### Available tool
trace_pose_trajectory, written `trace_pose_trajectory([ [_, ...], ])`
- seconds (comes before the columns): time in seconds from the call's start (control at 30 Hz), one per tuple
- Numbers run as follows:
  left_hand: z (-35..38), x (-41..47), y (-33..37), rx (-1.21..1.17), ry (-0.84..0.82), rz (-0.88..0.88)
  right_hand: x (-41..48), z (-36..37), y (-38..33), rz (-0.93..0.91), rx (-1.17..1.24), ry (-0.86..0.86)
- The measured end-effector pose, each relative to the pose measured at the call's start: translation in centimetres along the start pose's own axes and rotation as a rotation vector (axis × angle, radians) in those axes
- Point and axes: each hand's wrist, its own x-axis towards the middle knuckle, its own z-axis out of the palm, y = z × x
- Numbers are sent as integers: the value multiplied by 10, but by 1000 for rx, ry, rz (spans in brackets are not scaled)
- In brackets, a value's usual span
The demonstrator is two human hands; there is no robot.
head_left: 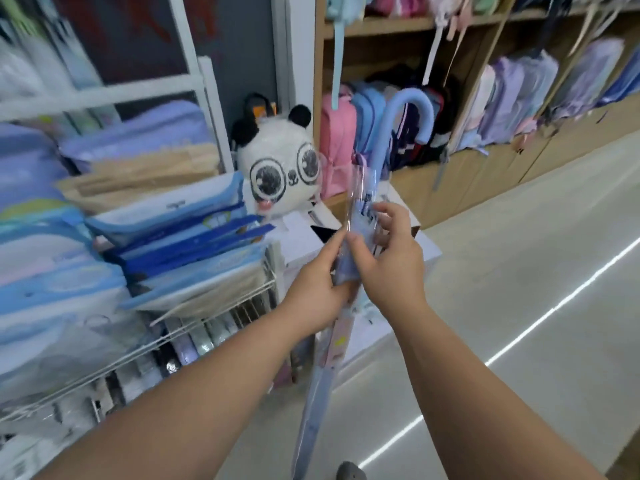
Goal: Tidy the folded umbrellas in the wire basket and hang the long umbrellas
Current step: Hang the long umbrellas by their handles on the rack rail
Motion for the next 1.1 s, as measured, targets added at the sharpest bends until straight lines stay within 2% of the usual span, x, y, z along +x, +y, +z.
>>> trace_pose_trajectory([
  [0.27, 27, 42, 76, -92, 114, 69, 65, -62, -19, -109, 120, -141],
  [0.43, 18, 68, 114, -152, 86, 86, 104, -86, -29, -97, 316, -174],
  [0.57, 0, 89, 153, -157, 14, 119, 140, -93, -46, -96, 390, -279],
  [0.7, -19, 106, 185, -238, -20, 149, 174, -89, -76, -159, 288, -178],
  [0.77, -28, 114, 195, -257, 27, 155, 190, -82, -92, -190, 234, -123],
  [0.9, -39, 125, 197, -146, 187, 166, 213, -67, -117, -266, 93, 18],
  [1.0, -41, 132, 185, 17, 244, 187, 223, -51, -131, -312, 28, 136],
  [1.1, -49, 144, 181, 78, 317, 222, 229, -32, -144, -309, 1, 196],
])
